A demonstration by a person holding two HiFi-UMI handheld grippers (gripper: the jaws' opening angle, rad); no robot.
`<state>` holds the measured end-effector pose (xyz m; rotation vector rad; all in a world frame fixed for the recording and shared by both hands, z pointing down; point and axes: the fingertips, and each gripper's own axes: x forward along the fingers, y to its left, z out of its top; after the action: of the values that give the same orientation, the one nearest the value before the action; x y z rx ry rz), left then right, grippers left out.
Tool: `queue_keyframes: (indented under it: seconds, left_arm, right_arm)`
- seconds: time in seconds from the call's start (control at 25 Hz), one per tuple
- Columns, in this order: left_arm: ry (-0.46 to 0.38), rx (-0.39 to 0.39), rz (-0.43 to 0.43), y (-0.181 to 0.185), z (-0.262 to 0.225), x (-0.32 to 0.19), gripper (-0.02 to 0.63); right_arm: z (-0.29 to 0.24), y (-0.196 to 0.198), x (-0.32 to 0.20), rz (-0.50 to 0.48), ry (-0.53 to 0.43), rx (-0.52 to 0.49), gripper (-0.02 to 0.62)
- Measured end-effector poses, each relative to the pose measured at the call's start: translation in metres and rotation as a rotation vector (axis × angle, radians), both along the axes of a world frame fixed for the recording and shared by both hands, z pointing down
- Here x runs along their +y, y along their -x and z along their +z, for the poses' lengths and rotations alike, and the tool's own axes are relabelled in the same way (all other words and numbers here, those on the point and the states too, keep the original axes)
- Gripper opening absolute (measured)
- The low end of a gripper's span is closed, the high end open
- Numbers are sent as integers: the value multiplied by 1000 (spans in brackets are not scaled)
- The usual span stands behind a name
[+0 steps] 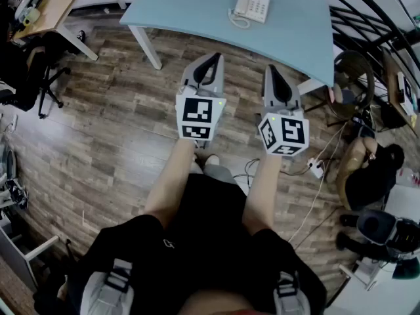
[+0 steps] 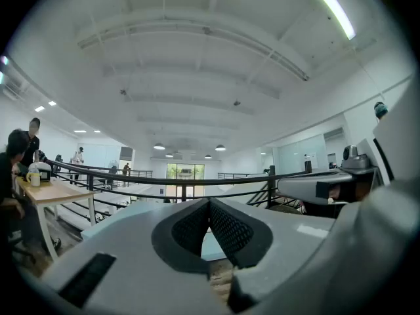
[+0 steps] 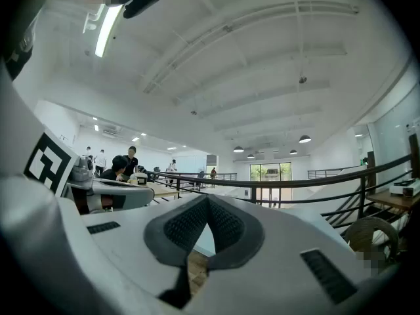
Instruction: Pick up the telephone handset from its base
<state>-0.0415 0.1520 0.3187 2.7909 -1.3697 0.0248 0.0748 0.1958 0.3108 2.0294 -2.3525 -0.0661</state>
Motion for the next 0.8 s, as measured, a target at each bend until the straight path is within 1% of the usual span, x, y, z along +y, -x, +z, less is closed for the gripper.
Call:
queue_keyframes:
  seconds: [0.2, 0.24, 0.4, 0.56, 0.8]
  left_arm:
    - [-12, 1, -2, -10, -3, 1, 0]
    - [-16, 3, -4, -13, -5, 2, 0]
    - [-41, 4, -1, -26, -14, 9, 0]
    - [-63, 5, -10, -31, -19, 15, -1]
    - [-84, 25, -59, -26, -30, 13, 0]
  right_arm:
    - [0, -3, 0, -20, -5, 23, -6]
    - [-1, -8, 0, -16, -10, 18, -6]
    - [-3, -26, 3, -6, -24, -57, -5]
    - [-8, -40, 5, -10, -30, -73, -5]
    - [-19, -45, 8, -52, -40, -77, -5]
